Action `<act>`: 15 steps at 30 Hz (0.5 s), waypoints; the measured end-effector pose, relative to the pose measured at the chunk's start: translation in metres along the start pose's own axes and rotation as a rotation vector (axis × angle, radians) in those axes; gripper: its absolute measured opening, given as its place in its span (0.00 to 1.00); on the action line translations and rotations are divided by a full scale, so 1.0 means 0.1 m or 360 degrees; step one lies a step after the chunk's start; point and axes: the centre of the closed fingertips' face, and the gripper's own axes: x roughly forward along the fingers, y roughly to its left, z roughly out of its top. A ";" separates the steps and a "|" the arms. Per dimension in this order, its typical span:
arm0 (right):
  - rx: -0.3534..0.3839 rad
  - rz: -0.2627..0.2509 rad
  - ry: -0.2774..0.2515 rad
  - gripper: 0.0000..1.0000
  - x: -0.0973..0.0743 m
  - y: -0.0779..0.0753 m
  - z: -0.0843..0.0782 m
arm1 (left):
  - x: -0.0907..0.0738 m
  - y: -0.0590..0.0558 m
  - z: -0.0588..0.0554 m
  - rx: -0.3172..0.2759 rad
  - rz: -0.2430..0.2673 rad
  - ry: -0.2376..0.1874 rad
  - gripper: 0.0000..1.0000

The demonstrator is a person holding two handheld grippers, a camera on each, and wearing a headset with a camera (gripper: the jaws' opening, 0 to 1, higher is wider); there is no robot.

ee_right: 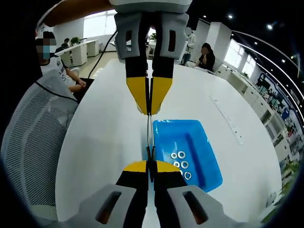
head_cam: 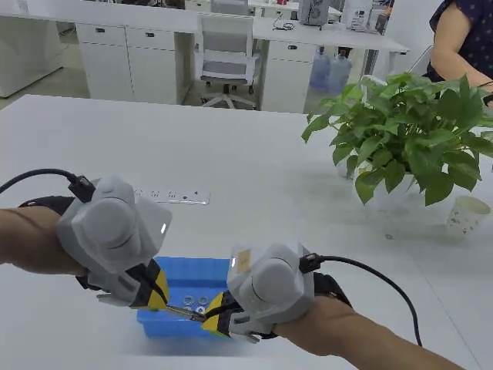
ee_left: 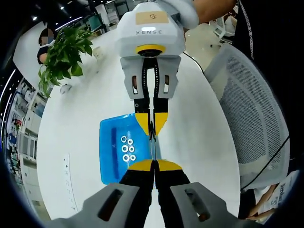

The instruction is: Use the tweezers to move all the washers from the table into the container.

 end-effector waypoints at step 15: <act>-0.0017 0.0051 0.0114 0.03 0.04 0.13 -0.12 | 0.12 -0.10 0.00 0.0023 0.0037 -0.0011 0.10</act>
